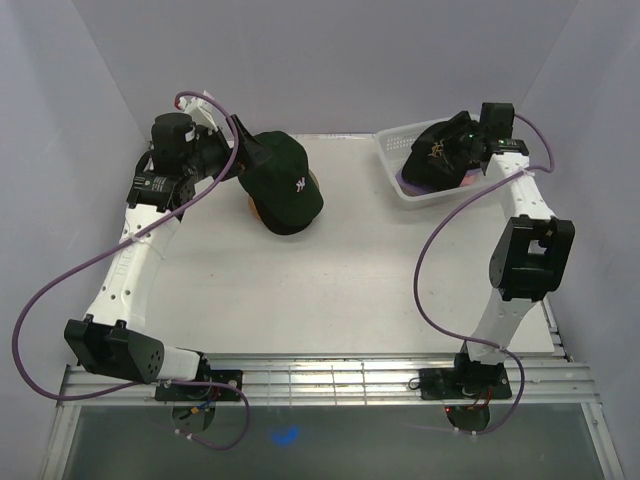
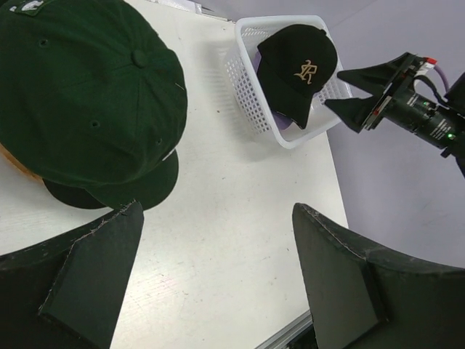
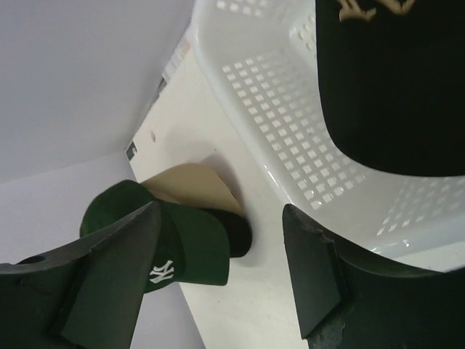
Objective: Stack the hats
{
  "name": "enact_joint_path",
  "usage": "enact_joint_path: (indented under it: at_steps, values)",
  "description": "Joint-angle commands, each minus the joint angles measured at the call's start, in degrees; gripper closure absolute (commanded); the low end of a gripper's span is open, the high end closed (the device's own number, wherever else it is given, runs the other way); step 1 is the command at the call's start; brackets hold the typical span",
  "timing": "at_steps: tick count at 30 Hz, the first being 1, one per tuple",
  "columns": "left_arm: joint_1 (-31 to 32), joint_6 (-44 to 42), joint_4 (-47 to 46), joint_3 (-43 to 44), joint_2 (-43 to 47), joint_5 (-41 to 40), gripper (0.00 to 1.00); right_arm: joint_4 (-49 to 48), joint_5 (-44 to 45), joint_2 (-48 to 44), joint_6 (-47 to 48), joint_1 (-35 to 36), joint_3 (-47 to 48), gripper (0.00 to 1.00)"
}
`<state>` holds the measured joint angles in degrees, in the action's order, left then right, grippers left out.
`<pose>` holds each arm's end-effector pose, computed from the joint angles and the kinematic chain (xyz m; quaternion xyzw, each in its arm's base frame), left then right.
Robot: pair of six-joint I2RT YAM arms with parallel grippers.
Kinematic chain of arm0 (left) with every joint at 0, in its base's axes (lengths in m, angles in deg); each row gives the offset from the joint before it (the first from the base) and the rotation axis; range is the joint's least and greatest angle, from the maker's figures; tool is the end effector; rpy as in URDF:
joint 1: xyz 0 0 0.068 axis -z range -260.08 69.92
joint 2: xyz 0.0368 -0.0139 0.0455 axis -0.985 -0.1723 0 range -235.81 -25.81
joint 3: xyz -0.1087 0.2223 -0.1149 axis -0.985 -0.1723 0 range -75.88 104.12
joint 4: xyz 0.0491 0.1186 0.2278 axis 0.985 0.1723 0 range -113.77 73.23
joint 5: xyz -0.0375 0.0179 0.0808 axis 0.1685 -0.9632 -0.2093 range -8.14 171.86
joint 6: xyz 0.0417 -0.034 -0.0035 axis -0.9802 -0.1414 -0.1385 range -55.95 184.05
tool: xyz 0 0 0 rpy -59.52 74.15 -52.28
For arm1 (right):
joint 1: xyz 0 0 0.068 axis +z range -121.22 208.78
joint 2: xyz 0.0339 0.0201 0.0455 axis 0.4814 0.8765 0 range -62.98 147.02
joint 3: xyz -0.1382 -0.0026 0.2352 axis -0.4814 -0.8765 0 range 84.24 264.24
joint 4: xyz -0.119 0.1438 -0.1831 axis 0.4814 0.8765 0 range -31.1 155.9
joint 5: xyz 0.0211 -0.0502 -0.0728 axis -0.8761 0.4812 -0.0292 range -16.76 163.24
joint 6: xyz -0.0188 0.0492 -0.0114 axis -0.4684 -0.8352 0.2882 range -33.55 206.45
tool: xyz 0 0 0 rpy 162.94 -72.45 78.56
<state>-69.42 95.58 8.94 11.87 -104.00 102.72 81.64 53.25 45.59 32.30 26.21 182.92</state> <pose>0.2888 -0.0673 0.4296 -0.0506 0.8253 -0.3360 0.4511 0.4464 -0.0078 0.3228 0.3371 0.7999 0.3427 0.3594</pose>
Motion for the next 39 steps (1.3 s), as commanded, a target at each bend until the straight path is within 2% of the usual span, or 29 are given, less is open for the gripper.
enact_joint_path:
  at_steps: [1, 4, 7, 11, 15, 23, 24, 25, 35, 36, 39]
  values:
    - [-0.3, 0.7, -1.2, -0.1, 2.3, 1.5, 0.06, 1.6, 2.5, -3.8, -1.8, 2.1, -3.5, 0.26]
    - [-0.3, 0.8, -1.0, 0.2, 2.3, 1.5, 0.06, -0.1, 5.9, -5.0, -5.3, 2.4, -8.0, 0.22]
    - [-0.3, 0.7, -0.9, 0.3, 2.3, 1.0, 0.06, -0.7, 8.1, -5.1, -7.6, 5.7, -9.2, 0.16]
    - [-0.3, 1.0, -1.0, 0.0, 2.4, 0.8, 0.06, 4.1, 14.8, -3.5, -9.9, 7.6, -6.8, 0.15]
    - [-0.3, 0.8, -0.9, -0.3, 2.6, 0.5, 0.06, 7.5, 17.7, -0.8, -12.5, 8.4, -4.8, 0.14]
    - [-0.3, 0.0, -0.2, -0.4, 2.7, -0.4, 0.06, 18.1, 25.1, 5.2, -16.8, 9.1, 5.2, 0.09]
    - [-0.2, -0.1, -0.2, -0.6, 2.8, -0.4, 0.06, 18.0, 25.3, 6.4, -16.5, 9.2, 5.9, 0.03]
    - [-0.3, -0.2, -0.3, -0.6, 2.8, -0.4, 0.06, 18.6, 25.2, 7.2, -16.6, 9.2, 6.6, 0.02]
    - [-0.3, -0.6, 0.2, 0.0, 1.8, -0.9, 0.06, 19.7, 27.4, 11.5, -17.0, 9.5, 9.6, 0.0]
    - [-0.3, -0.6, 0.2, 0.1, 1.6, -0.9, 0.06, 19.9, 27.6, 11.7, -17.0, 9.5, 9.8, 0.1]
    - [-0.3, -0.6, 0.3, 0.3, 1.6, -1.0, 0.06, 19.8, 28.9, 12.7, -16.6, 9.5, 10.6, 0.11]
